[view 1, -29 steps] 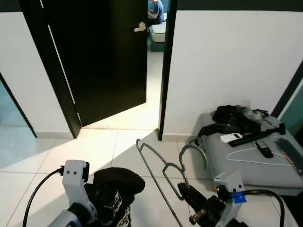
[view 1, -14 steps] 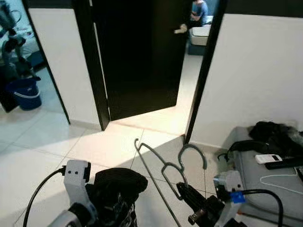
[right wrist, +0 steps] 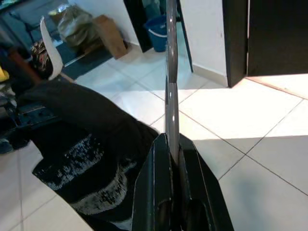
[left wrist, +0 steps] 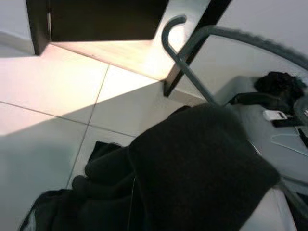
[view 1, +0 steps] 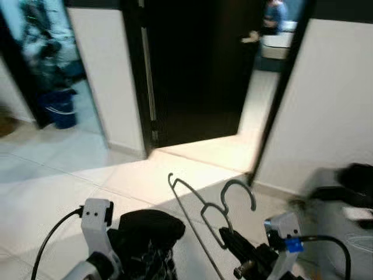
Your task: Hang hanger
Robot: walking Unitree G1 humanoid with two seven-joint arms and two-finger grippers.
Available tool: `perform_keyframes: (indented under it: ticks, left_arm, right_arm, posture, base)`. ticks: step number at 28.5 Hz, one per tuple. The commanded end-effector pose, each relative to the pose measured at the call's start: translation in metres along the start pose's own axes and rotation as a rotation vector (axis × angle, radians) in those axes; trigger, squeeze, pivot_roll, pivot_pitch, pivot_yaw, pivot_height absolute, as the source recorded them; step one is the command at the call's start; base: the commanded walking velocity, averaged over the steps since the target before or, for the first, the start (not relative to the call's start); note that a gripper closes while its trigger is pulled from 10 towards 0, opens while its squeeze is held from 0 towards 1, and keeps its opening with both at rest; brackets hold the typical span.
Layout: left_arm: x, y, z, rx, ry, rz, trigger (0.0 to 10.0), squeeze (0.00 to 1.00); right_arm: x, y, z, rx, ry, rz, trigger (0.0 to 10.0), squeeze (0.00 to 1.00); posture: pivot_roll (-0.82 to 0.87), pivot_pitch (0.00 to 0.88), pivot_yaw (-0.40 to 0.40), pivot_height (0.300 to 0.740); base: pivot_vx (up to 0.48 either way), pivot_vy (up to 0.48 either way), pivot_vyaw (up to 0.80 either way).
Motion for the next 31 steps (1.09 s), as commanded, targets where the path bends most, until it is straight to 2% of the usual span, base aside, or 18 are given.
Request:
perform_keyframes:
  ticks: [1,17,31]
  left_arm:
    - [0.0045,0.0009,-0.0005,-0.004,-0.024,0.008,10.0,0.0]
    - [0.0036,0.0004,0.002,-0.014,-0.017,0.002,10.0,0.0]
    - [0.0041,0.0004,0.0046,-0.016,-0.009,0.004,10.0,0.0]
  right_arm:
    - [0.0006,0.0001,-0.003,0.012,-0.009,0.004,10.0,0.0]
    - [0.0023,0.0009,-0.0015,0.002,-0.021,0.018,10.0,0.0]
    - [0.0053,0.0032,0.0009,-0.008,-0.042,0.035,10.0,0.0]
  posture:
    - [-0.05,0.0,-0.024,0.74]
    - [-0.05,0.0,-0.021,0.74]
    - [-0.04,0.0,-0.023,0.74]
  base:
    - [0.0,0.0,0.59]
    - [0.0,0.0,0.59]
    - [0.0,0.0,0.0]
Point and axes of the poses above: a point about 5 cm out from each wrist's last joint towards the gripper, its own y axis pointing back from the gripper into the wrist, its own x axis along the axis of the wrist's last joint, z = x × y, the point moved 5 cm from there along -y, pointing out of the wrist towards the gripper, and after that the axes turned 14 degrees about -y, right-handed, at the moved point
